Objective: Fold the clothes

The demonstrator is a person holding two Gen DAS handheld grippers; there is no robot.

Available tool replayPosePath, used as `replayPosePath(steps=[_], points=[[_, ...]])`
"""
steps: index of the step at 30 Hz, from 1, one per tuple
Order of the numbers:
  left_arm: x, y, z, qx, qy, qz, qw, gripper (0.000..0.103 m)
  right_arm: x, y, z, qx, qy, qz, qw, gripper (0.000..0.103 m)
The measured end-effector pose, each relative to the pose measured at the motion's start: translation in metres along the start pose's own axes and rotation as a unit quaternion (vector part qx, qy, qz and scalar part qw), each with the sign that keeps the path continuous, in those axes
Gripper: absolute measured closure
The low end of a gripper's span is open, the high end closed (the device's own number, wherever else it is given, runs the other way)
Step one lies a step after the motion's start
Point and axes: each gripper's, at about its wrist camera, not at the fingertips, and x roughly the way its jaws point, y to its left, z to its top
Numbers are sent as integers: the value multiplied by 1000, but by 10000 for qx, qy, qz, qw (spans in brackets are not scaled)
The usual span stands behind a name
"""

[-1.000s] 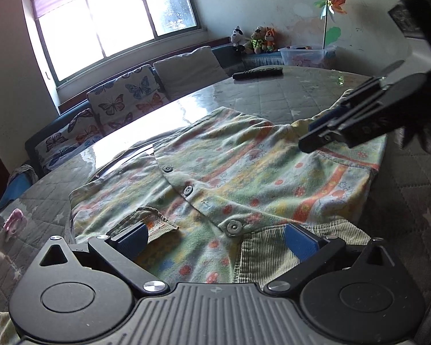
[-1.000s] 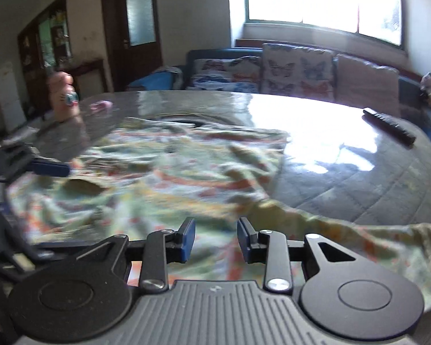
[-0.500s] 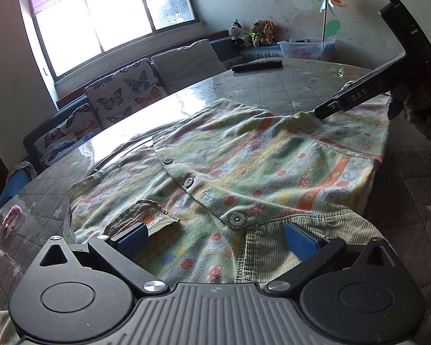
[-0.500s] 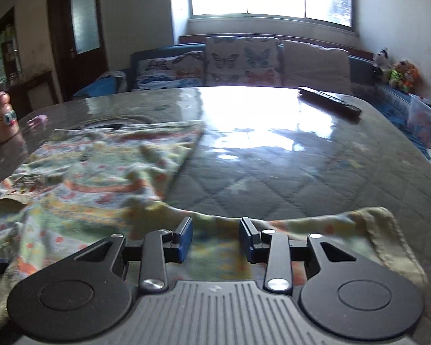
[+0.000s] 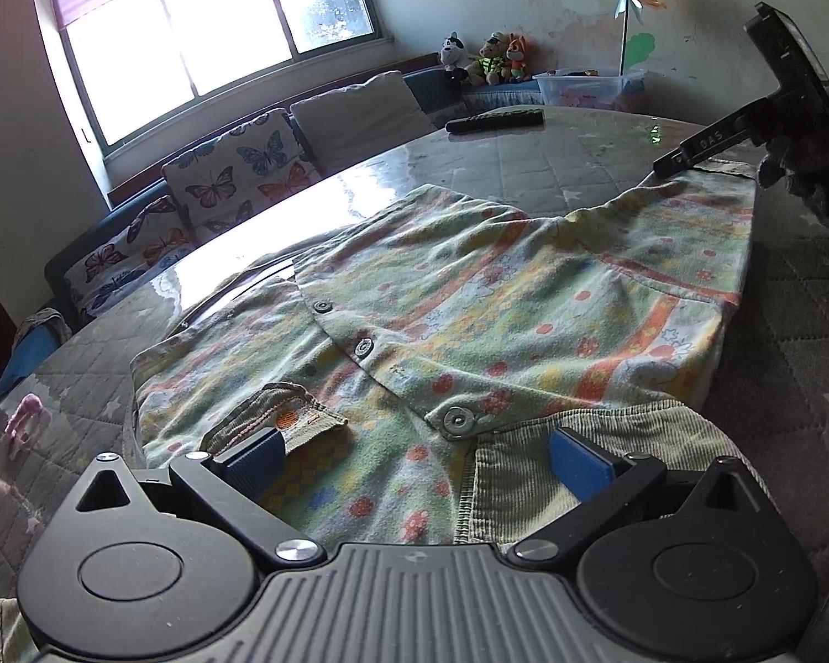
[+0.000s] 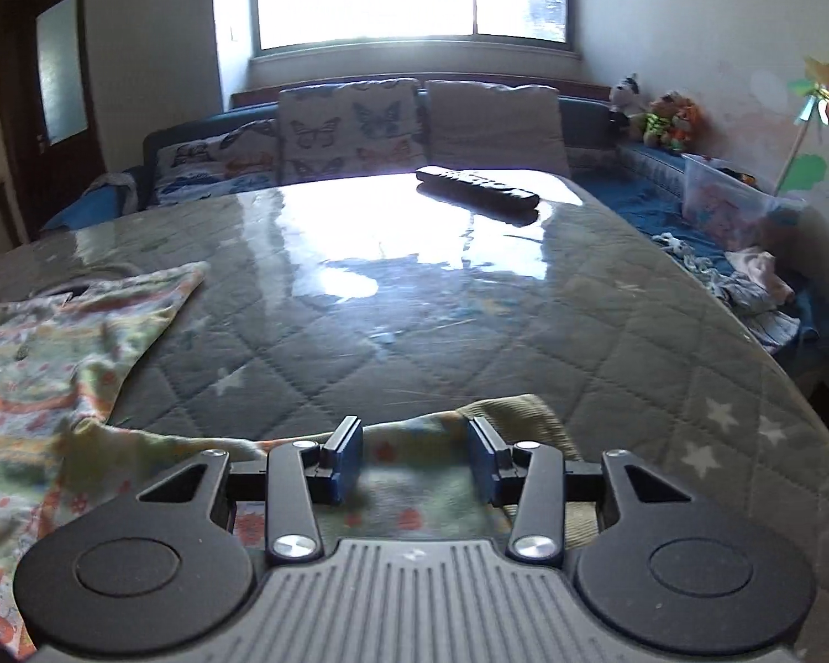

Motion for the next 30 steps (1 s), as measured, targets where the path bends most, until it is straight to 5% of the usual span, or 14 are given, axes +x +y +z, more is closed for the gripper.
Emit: replayPosePath(steps=[9, 23, 25, 28, 30], points=[[-5, 1, 3, -5, -57, 32, 10000, 0, -30, -34, -19, 543, 17, -727, 9959, 54], [-13, 4, 13, -20, -223, 144, 9996, 0, -42, -34, -34, 1019, 30, -865, 9910, 55], [-10, 2, 16, -28, -226, 142, 9996, 0, -41, -32, -33, 995, 22, -859, 9913, 65], [-9, -1, 22, -8, -274, 118, 9996, 0, -40, -32, -29, 1008, -18, -768, 9919, 94], [-8, -4, 27, 45, -320, 107, 9994, 0, -43, -31, -24, 956, -143, -754, 9925, 96]])
